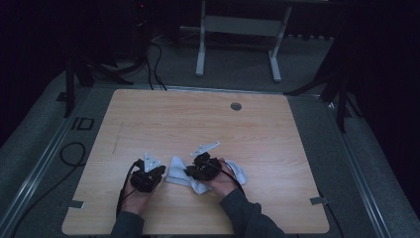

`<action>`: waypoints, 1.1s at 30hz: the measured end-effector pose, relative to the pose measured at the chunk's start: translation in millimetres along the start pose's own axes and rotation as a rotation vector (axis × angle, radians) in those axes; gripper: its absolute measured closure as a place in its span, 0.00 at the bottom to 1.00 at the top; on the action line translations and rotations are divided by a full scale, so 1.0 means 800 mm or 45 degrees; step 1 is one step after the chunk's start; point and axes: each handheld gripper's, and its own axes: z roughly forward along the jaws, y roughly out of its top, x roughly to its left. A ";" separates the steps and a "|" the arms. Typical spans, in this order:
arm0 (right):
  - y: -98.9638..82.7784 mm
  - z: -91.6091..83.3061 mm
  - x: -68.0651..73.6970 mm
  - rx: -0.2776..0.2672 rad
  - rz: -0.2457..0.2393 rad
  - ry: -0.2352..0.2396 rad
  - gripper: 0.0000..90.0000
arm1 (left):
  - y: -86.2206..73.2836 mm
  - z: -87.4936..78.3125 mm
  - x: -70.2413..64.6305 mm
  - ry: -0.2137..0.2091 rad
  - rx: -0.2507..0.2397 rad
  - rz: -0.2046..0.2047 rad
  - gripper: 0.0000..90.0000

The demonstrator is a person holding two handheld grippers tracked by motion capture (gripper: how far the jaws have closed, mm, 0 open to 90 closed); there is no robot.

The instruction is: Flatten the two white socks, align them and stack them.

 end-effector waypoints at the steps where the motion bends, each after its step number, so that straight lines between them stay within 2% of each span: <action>1: 0.000 0.003 0.000 0.004 0.003 0.000 0.92 | 0.000 0.000 -0.001 -0.001 -0.005 0.002 0.99; 8: -0.006 0.020 -0.002 0.054 0.028 0.009 0.90 | 0.002 0.000 -0.008 -0.028 -0.024 0.033 0.99; 17: -0.010 0.028 0.001 0.085 -0.019 -0.013 0.90 | 0.006 0.007 -0.022 -0.054 -0.033 0.069 0.99; 19: -0.010 0.028 0.001 0.085 -0.019 -0.014 0.90 | 0.006 0.010 -0.025 -0.056 -0.021 0.099 0.99; 22: -0.010 0.029 0.000 0.081 -0.016 -0.013 0.90 | 0.006 0.015 -0.028 -0.048 -0.006 0.115 0.99; 23: -0.010 0.029 0.000 0.079 -0.018 -0.012 0.89 | 0.006 0.022 -0.030 -0.028 0.042 0.140 0.99; 33: -0.010 0.028 0.002 0.070 -0.022 -0.016 0.85 | 0.006 0.027 -0.035 -0.022 0.056 0.162 0.99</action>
